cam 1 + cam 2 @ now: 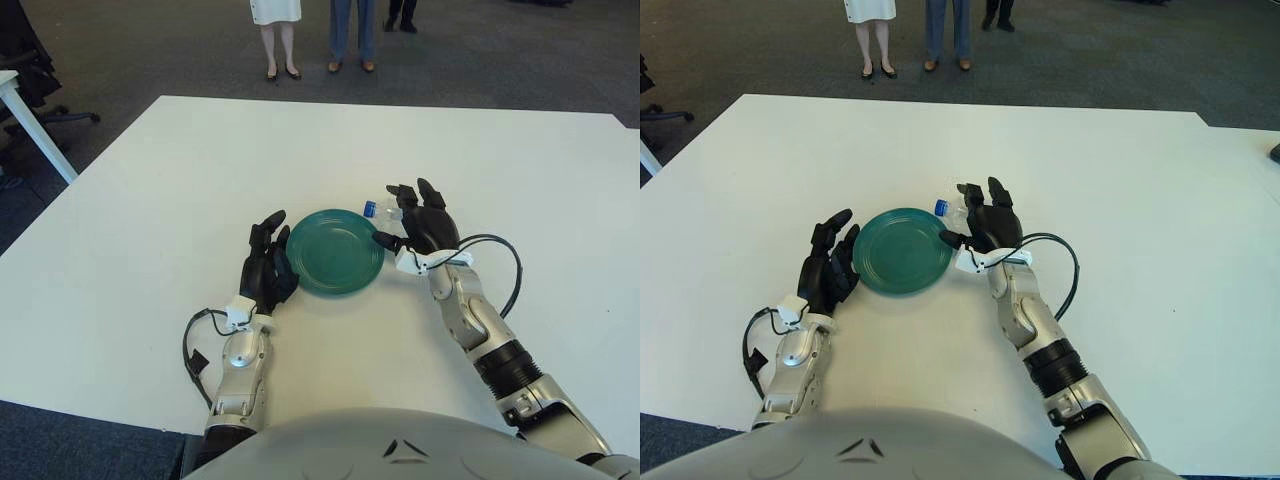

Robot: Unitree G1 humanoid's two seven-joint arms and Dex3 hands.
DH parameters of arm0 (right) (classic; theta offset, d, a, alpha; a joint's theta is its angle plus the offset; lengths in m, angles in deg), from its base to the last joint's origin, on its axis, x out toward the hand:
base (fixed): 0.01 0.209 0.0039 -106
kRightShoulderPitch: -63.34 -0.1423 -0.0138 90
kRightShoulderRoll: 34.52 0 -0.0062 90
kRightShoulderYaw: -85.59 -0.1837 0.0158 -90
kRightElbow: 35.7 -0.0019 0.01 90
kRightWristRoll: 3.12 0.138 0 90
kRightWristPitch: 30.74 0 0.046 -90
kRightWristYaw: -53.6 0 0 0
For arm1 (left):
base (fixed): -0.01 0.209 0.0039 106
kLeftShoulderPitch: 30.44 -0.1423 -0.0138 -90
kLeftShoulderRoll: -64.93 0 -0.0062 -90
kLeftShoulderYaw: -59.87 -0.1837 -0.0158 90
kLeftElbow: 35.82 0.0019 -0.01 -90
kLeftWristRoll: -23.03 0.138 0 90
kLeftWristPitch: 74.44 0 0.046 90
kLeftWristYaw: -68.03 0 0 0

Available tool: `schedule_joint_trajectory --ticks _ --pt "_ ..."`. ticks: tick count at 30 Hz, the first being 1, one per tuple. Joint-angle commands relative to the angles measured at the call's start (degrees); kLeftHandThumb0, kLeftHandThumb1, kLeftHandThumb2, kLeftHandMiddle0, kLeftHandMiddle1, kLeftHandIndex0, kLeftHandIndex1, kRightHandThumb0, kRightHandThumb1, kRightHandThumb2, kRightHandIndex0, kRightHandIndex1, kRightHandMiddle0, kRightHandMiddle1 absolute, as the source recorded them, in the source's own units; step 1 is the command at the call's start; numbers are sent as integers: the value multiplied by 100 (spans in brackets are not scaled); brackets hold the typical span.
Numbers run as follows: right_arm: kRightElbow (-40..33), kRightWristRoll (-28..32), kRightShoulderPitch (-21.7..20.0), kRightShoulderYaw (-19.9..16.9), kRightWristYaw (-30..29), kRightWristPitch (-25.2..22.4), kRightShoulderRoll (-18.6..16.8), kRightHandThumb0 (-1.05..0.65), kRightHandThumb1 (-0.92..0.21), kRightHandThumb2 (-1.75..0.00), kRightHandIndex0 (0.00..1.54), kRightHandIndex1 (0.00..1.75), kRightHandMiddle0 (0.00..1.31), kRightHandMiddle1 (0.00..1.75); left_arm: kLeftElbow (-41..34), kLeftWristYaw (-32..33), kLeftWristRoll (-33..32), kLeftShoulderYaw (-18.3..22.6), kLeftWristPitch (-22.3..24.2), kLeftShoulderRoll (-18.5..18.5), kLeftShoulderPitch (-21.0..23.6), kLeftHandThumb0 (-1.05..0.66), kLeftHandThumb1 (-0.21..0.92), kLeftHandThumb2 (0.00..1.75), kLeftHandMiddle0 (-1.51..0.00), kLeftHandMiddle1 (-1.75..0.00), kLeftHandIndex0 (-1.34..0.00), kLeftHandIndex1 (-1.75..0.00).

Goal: Put the bottle into the plate.

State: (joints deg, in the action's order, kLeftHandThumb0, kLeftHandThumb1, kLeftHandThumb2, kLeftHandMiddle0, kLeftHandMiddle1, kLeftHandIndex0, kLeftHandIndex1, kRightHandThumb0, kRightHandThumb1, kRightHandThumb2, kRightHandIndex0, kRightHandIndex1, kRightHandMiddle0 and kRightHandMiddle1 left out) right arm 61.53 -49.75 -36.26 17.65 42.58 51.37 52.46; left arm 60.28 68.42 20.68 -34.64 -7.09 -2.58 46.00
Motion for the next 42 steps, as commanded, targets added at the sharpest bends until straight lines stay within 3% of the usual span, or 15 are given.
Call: schedule_joint_trajectory --ticks 1,4,8,14,23,42 --pt "330 325 186 -119 -176 311 14 -101 -92 -45 28 115 5 145 159 -28 -42 31 27 14 -116 -89 92 96 -47 -2 0 -86" --pt "417 379 173 -146 -296 508 40 -98 -92 -44 31 155 10 163 175 -28 -39 32 -5 14 -112 -89 92 95 -48 -3 0 -86" --pt "560 450 136 -190 -452 746 69 -96 -92 -46 40 170 17 172 230 -21 -34 38 -83 21 -79 -90 92 95 -49 -3 0 -87" --pt "692 487 105 -265 -529 934 102 -94 -92 -49 54 174 22 174 312 -23 -37 42 -215 30 -40 -91 92 93 -51 -4 -1 -88" --pt "779 522 54 -352 -483 974 134 -91 -92 -50 62 175 26 175 330 -29 -39 36 -298 36 -18 -92 92 91 -53 -4 -1 -89" --pt "934 405 -220 -386 -445 851 366 -95 -92 -58 61 175 27 175 303 -6 -62 42 -294 53 22 -91 92 90 -54 -4 -3 -91"
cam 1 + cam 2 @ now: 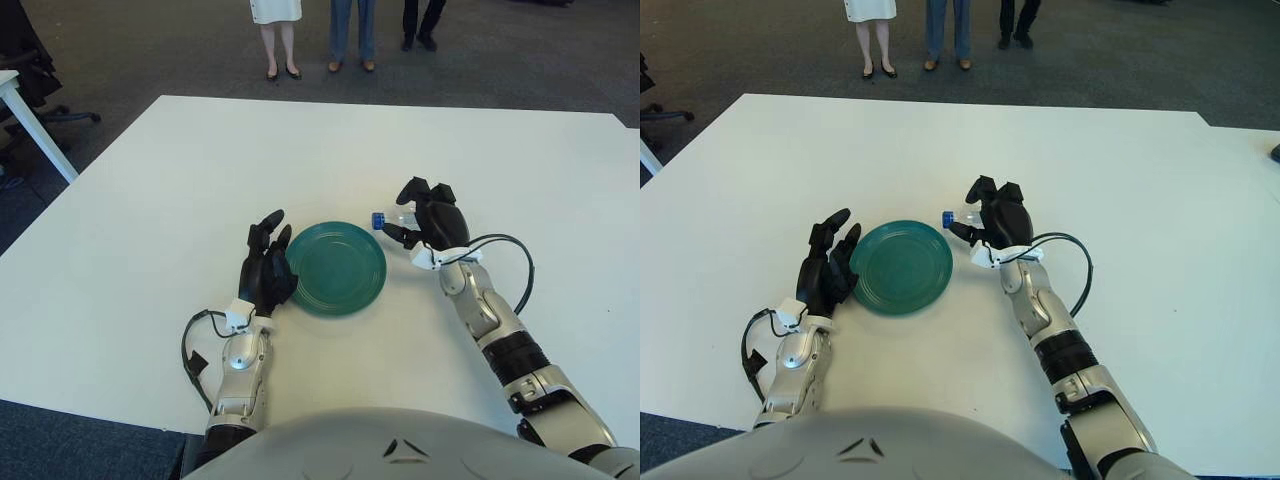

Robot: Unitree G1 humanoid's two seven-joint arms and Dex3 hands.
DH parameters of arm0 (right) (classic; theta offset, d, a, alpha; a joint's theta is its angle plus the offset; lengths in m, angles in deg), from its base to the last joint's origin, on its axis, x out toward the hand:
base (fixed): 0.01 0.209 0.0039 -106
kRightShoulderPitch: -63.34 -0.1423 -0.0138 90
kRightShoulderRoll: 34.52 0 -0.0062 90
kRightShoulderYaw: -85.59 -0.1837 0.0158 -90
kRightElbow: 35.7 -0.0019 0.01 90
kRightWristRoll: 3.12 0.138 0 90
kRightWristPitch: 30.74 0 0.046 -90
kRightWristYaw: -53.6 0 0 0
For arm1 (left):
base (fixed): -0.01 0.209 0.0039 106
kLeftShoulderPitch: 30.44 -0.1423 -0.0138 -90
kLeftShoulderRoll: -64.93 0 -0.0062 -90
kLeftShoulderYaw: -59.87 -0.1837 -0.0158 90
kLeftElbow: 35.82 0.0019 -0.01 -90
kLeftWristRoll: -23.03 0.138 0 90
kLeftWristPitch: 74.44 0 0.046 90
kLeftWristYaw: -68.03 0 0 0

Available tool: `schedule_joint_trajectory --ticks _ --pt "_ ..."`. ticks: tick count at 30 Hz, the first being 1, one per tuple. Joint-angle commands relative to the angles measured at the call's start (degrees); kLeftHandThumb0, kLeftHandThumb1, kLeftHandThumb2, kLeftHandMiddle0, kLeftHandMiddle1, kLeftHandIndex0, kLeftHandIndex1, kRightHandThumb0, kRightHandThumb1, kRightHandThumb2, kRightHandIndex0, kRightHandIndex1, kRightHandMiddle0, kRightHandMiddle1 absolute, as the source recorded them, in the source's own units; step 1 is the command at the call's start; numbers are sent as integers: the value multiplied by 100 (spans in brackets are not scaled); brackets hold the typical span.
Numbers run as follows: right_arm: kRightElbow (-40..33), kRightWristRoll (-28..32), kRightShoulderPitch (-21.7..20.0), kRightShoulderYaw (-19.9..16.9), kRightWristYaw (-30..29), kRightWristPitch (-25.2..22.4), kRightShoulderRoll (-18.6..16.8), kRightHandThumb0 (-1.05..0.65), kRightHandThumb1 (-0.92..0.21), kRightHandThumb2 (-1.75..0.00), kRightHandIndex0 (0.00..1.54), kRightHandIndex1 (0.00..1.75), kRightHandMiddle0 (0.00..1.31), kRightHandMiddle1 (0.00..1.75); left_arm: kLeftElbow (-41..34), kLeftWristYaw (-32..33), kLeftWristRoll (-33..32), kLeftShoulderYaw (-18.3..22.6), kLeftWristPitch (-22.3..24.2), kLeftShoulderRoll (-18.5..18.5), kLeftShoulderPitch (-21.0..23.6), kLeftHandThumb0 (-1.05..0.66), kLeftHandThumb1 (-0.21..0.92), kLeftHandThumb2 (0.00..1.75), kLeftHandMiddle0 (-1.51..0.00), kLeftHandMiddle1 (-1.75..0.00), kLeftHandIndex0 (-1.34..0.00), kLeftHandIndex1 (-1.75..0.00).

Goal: Put the bottle into the plate.

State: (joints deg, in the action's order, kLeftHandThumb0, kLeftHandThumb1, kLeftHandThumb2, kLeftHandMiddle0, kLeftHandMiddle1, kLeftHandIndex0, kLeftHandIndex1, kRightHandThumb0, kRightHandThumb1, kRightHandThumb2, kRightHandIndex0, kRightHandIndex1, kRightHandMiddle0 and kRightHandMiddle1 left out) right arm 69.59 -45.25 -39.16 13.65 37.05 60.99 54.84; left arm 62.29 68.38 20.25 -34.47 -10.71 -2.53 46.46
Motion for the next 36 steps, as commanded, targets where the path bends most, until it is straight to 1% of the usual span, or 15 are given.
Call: schedule_joint_trajectory --ticks 1,4,8,13,14,16,17,18,20,21,24,25,29,32,36 --pt "117 -48 66 10 117 -104 155 -95 -92 -57 61 175 27 175 94 0 -23 24 74 49 -25 -91 92 90 -54 -4 -3 -91" --pt "89 -39 70 -3 142 -67 219 -95 -92 -55 61 175 27 175 79 4 -27 22 80 49 -32 -91 92 90 -54 -4 -3 -91" --pt "195 82 -63 -128 343 339 700 -94 -92 -54 59 175 26 175 82 11 -8 47 65 15 -28 -91 92 90 -54 -4 -4 -91" --pt "334 134 -193 -159 483 565 906 -94 -92 -52 55 175 23 175 94 4 -21 75 69 -1 -18 -91 92 90 -54 -3 -5 -92" --pt "413 151 -264 -156 576 643 1008 -94 -92 -50 51 175 21 174 105 -2 -26 89 60 -11 -13 -91 92 90 -54 -3 -5 -92" --pt "518 173 -355 -147 683 736 1123 -95 -92 -49 37 168 16 166 122 -14 -36 113 50 -24 -2 -91 92 91 -53 -3 -5 -92" --pt "594 184 -394 -133 743 785 1172 -95 -92 -49 35 167 15 165 131 -19 -33 119 42 -26 2 -91 92 91 -53 -3 -5 -92" --pt "647 191 -420 -123 777 820 1199 -95 -92 -49 34 158 14 159 137 -22 -31 123 37 -26 5 -91 92 91 -53 -3 -5 -92" --pt "697 162 -460 -77 889 853 1255 -95 -92 -49 33 128 11 137 150 -44 -40 128 26 -28 11 -91 92 92 -53 -2 -5 -91" --pt "705 151 -471 -65 912 858 1261 -95 -92 -49 33 118 9 130 155 -54 -47 133 24 -31 15 -91 92 93 -53 -2 -5 -91" --pt "713 128 -499 -38 1006 868 1301 -95 -92 -50 32 103 7 120 162 -75 -60 138 18 -29 17 -91 92 93 -53 -2 -5 -91" --pt "706 114 -516 -20 1080 870 1337 -95 -92 -50 32 101 6 118 161 -82 -64 137 10 -24 14 -91 92 93 -53 -2 -5 -91" --pt "671 51 -641 50 1471 923 1567 -94 -92 -50 30 76 1 100 159 -74 -23 129 -37 -3 5 -91 92 93 -53 -2 -5 -91" --pt "620 -108 -752 130 1765 879 1751 -95 -92 -48 30 63 0 90 144 -46 18 123 -59 3 -11 -90 92 92 -53 -2 -5 -91" --pt "556 -308 -870 253 2085 822 1938 -98 -92 -47 30 48 0 88 128 -22 27 126 -45 19 -24 -89 92 91 -53 -2 -6 -91"
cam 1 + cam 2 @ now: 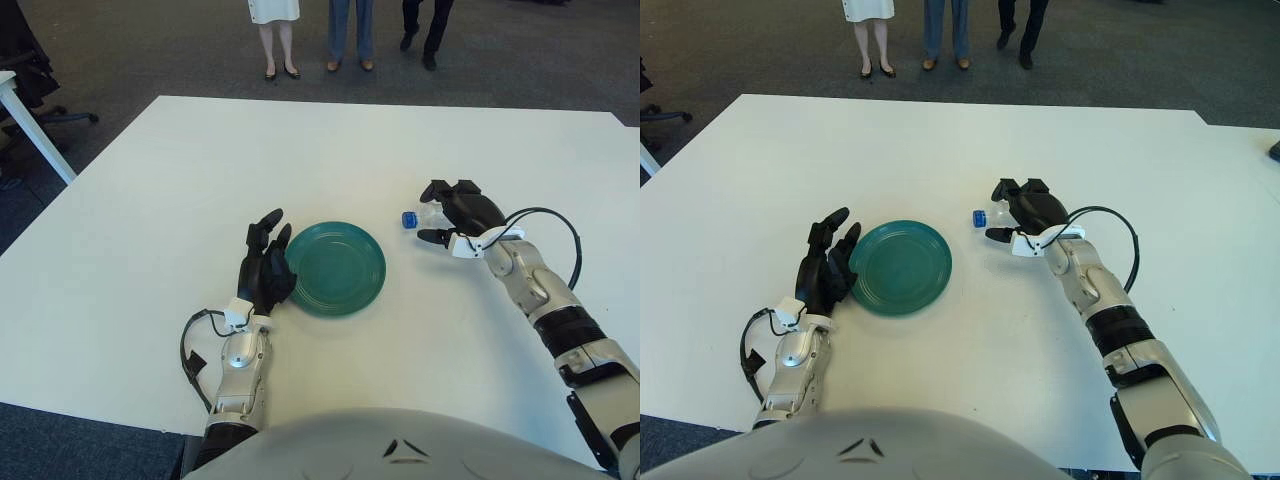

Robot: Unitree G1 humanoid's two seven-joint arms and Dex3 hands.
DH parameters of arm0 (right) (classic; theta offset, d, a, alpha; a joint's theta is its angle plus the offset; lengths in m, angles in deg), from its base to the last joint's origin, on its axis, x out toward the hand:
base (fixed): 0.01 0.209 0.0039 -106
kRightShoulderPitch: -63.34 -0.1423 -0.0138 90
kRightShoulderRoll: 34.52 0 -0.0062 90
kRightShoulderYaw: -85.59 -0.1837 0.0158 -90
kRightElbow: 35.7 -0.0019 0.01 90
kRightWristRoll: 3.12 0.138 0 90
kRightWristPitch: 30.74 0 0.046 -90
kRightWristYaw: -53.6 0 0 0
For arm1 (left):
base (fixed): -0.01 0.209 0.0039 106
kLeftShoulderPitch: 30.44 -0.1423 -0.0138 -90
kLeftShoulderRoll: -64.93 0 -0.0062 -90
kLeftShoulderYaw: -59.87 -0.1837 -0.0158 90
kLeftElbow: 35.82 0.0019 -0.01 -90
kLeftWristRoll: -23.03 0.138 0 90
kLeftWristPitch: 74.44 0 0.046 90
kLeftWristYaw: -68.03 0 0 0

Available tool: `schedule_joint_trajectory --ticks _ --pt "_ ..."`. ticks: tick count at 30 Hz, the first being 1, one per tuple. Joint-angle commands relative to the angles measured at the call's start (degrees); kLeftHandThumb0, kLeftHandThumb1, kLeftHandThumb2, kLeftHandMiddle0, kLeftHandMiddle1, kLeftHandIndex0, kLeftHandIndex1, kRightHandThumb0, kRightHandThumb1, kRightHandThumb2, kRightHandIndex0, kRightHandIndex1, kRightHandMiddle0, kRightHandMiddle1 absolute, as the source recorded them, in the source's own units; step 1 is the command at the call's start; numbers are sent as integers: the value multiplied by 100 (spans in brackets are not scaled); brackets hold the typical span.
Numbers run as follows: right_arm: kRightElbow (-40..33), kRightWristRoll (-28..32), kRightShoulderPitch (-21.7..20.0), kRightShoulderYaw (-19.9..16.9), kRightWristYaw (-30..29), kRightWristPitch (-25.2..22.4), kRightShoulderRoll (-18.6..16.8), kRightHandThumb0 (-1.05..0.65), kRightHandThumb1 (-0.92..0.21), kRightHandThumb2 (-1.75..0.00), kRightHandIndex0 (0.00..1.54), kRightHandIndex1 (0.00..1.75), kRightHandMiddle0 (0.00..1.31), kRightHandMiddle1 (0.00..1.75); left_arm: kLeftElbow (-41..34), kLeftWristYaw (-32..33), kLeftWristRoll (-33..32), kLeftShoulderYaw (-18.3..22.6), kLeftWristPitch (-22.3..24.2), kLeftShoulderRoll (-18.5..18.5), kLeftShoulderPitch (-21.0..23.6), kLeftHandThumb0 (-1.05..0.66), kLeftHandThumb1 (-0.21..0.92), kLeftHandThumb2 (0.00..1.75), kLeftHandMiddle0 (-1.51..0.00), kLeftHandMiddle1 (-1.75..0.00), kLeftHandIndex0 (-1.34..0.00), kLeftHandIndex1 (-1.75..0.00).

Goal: Put the bottle into the plate.

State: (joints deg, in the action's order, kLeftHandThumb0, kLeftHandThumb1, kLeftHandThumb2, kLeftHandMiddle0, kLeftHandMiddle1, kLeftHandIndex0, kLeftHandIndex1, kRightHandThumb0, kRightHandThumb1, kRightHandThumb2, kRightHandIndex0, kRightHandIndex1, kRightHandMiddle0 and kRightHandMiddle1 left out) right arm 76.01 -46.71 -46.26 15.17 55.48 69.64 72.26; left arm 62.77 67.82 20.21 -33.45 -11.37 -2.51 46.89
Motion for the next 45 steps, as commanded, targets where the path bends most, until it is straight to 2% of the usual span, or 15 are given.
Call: schedule_joint_trajectory --ticks 1,3,6,10,19,25,29,31,33,35,40,45 --pt "-125 -230 -190 139 355 -55 264 -100 -92 -48 30 44 0 87 74 42 37 20 25 24 -76 -89 92 91 -53 -2 -6 -91" --pt "-176 -297 -215 170 479 -72 331 -103 -92 -50 30 25 0 81 67 49 45 13 29 31 -87 -88 92 92 -53 -2 -6 -91" --pt "-297 -418 -253 213 663 -76 442 -104 -92 -56 28 13 0 73 69 38 40 7 14 32 -94 -89 92 92 -53 -2 -6 -91" --pt "-416 -482 -285 235 809 22 589 -105 -92 -64 24 5 0 62 63 28 57 -8 -50 24 -114 -89 92 92 -53 -2 -6 -91" --pt "-403 -485 -417 258 1099 423 847 -105 -92 -73 22 2 0 61 85 30 119 -14 -160 6 -130 -90 92 92 -54 -2 -8 -91" --pt "-439 -385 -438 174 1316 466 893 -105 -92 -74 24 2 0 65 96 39 167 -6 -230 8 -148 -90 92 93 -54 -2 -9 -91" --pt "-476 -210 -432 70 1450 488 906 -105 -92 -74 32 6 0 78 90 39 158 0 -243 11 -165 -89 92 93 -55 -2 -9 -91" --pt "-473 -140 -420 26 1439 539 912 -105 -92 -73 29 26 0 91 75 34 139 5 -241 14 -176 -88 92 93 -55 -2 -10 -91" --pt "-469 -78 -406 -14 1415 554 903 -105 -92 -72 21 55 0 104 65 33 127 7 -234 17 -181 -88 92 93 -55 -2 -10 -91" --pt "-455 29 -366 -101 1336 537 851 -105 -92 -70 18 72 0 113 57 36 120 10 -225 21 -189 -88 92 93 -55 -2 -10 -91" --pt "-424 239 -310 -255 1221 518 783 -104 -92 -54 19 122 0 143 40 35 104 5 -208 34 -201 -87 92 92 -55 -2 -10 -91" --pt "-436 367 -295 -309 1255 526 791 -97 -92 -46 23 163 1 163 22 4 50 -1 -216 40 -204 -86 92 92 -55 -2 -11 -91"
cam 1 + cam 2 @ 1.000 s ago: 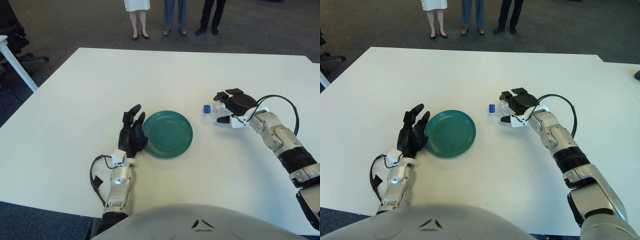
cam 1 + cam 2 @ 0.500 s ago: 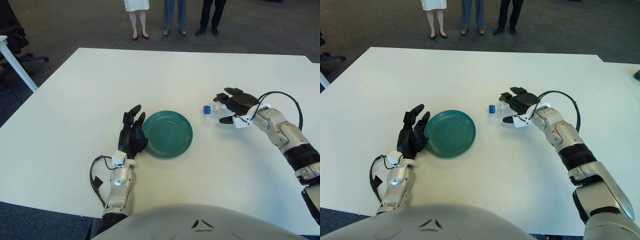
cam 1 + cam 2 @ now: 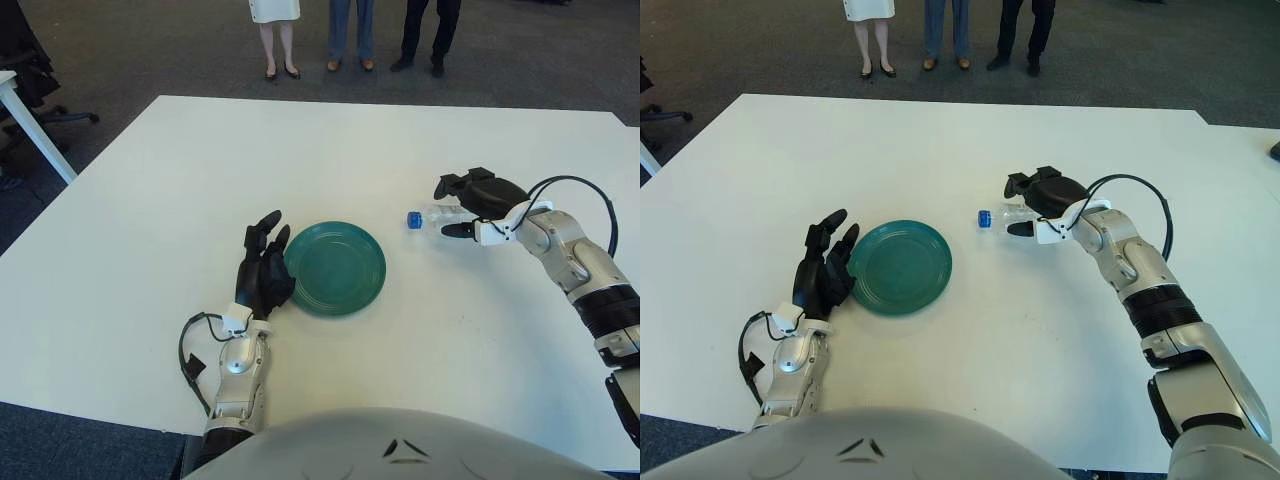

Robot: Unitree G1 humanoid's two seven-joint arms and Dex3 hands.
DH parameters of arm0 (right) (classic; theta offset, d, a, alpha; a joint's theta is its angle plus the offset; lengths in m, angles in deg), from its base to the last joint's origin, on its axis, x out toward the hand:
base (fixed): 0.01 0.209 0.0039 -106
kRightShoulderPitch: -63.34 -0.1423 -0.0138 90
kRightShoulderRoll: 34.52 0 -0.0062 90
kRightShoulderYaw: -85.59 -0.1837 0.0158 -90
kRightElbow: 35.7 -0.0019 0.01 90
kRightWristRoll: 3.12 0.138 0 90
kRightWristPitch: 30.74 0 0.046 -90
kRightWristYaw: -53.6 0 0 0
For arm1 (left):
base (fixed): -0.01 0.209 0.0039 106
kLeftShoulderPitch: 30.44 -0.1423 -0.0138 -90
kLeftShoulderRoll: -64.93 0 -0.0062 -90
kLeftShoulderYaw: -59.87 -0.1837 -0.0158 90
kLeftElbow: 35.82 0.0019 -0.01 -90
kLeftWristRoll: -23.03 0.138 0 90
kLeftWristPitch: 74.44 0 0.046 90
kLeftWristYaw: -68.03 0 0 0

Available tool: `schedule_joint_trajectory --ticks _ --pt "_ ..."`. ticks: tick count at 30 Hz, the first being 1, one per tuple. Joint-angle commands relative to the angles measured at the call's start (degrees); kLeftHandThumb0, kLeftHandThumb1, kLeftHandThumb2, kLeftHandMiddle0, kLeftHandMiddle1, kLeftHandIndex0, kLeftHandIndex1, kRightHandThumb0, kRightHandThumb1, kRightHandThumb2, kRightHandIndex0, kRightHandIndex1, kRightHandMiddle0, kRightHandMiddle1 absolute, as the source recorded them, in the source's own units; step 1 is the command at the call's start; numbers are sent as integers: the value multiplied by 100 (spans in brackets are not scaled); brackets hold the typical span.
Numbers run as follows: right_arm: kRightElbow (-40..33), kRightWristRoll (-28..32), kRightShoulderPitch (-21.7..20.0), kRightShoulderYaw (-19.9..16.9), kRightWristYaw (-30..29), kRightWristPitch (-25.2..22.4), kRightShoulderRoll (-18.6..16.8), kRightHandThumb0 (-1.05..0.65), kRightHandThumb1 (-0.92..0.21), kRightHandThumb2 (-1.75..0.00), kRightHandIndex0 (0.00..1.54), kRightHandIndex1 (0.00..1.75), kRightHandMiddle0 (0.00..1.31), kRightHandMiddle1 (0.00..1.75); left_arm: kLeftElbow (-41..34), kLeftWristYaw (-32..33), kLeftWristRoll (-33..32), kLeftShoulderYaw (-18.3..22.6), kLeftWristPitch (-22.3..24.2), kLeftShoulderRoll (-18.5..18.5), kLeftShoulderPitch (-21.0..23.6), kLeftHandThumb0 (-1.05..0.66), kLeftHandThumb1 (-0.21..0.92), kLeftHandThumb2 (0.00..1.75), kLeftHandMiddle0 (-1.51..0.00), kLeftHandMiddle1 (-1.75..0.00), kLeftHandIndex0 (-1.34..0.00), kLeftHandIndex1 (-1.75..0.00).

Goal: Put the bottle into the plate.

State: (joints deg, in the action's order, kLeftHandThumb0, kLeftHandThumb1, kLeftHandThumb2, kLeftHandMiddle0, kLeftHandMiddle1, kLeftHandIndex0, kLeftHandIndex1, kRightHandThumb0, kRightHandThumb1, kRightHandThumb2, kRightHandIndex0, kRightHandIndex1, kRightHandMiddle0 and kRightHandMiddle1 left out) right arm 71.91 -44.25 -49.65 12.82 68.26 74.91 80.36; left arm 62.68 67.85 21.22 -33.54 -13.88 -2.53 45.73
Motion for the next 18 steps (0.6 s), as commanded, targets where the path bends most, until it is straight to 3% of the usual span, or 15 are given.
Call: schedule_joint_trajectory --ticks 1,6,18 --pt "-26 137 45 -81 -21 2 -21 -96 -92 -44 26 167 1 166 28 -1 -58 8 36 43 -89 -86 92 92 -55 -2 -11 -91" --pt "35 208 25 -105 -63 64 -26 -91 -92 -42 35 173 7 173 17 -1 -132 14 33 85 -94 -85 92 92 -56 -2 -13 -91" --pt "398 415 -49 -136 -448 360 -154 -72 -92 -35 67 175 46 175 -101 133 -316 33 22 223 -156 -83 92 84 -69 -14 -21 -96"
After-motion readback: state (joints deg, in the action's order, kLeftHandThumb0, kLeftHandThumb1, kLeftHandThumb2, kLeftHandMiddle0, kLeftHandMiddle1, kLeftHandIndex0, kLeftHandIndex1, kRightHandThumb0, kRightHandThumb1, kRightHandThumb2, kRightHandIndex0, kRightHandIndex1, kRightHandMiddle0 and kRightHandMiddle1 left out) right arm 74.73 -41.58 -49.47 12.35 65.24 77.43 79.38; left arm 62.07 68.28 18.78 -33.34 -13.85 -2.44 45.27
